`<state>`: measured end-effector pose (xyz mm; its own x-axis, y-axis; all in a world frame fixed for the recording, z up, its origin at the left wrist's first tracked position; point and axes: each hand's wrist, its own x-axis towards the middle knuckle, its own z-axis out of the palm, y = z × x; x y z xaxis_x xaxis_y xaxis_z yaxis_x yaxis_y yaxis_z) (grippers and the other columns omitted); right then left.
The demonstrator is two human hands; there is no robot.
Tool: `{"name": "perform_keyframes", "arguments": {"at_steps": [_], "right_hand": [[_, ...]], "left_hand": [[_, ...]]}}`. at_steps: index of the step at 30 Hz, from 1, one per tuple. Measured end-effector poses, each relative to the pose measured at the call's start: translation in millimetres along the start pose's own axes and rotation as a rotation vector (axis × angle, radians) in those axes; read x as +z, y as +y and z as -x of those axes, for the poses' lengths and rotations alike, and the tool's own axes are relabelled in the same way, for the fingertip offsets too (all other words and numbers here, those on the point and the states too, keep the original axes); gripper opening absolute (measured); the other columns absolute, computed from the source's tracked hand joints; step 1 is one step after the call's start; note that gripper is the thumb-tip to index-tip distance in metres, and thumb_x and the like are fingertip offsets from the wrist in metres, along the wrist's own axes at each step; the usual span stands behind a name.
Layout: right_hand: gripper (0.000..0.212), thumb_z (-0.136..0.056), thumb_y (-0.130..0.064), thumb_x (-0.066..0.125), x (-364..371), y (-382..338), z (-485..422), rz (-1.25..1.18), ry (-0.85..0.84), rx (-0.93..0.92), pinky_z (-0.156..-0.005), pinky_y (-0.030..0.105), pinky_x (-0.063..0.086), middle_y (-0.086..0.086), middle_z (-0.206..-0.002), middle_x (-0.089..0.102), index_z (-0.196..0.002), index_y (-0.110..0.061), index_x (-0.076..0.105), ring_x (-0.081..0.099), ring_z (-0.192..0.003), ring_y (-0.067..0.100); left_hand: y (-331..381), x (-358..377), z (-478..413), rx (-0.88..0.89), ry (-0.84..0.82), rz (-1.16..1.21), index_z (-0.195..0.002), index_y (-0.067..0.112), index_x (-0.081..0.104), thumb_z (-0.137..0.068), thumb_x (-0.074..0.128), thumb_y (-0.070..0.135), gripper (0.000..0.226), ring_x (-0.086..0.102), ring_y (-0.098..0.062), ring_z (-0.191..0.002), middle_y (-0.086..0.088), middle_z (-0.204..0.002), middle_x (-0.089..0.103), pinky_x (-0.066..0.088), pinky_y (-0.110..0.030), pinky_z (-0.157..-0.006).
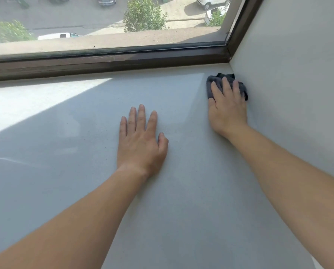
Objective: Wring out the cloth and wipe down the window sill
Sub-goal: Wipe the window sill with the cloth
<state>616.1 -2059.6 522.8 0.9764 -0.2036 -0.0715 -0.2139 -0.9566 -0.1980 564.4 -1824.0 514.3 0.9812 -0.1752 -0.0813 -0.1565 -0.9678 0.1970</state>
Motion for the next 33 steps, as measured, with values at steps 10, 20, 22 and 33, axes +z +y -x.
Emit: {"name": "perform_keyframes", "arguments": {"at_steps": [10, 20, 22, 33], "right_hand": [[0.054, -0.107, -0.032, 0.029, -6.1, 18.7, 19.2, -0.010, -0.007, 0.000, -0.125, 0.044, 0.002, 0.003, -0.169, 0.006, -0.159, -0.022, 0.022, -0.003, -0.155, 0.026], [0.054, -0.106, -0.030, 0.030, 0.7, 19.7, 54.2, -0.025, 0.016, 0.005, -0.125, 0.043, 0.003, 0.001, -0.169, 0.006, -0.159, -0.023, 0.022, -0.003, -0.155, 0.023], [0.055, -0.106, -0.031, 0.028, 1.8, 12.8, 56.2, -0.008, 0.047, 0.118, -0.125, 0.045, 0.004, 0.002, -0.169, 0.004, -0.159, -0.022, 0.018, -0.005, -0.155, 0.024], [0.054, -0.106, -0.026, 0.032, -4.4, 30.3, 84.1, -0.004, 0.025, 0.034, -0.125, 0.042, 0.006, 0.004, -0.169, 0.008, -0.159, -0.020, 0.023, -0.001, -0.155, 0.026]], "left_hand": [[-1.6, 1.8, 0.5, -0.002, 0.010, -0.009, -0.158, 0.025, 0.011, -0.089, 0.011, 0.050, 0.073, -0.011, -0.020, -0.153, -0.004, -0.168, -0.004, -0.008, -0.042, -0.123], [-3.3, 1.5, 2.2, 0.003, -0.002, -0.004, -0.158, 0.025, 0.013, -0.089, 0.012, 0.050, 0.073, -0.010, -0.020, -0.153, -0.005, -0.168, -0.002, -0.008, -0.043, -0.123], [-2.7, 1.3, 2.5, 0.002, -0.003, 0.001, -0.158, 0.025, 0.013, -0.089, 0.013, 0.050, 0.073, -0.010, -0.020, -0.153, -0.005, -0.168, -0.001, -0.008, -0.042, -0.123], [-3.7, -1.3, 1.2, 0.029, -0.001, 0.026, -0.156, 0.021, 0.019, -0.085, 0.018, 0.051, 0.078, -0.006, -0.024, -0.154, -0.010, -0.167, 0.003, -0.005, -0.046, -0.123]]}}
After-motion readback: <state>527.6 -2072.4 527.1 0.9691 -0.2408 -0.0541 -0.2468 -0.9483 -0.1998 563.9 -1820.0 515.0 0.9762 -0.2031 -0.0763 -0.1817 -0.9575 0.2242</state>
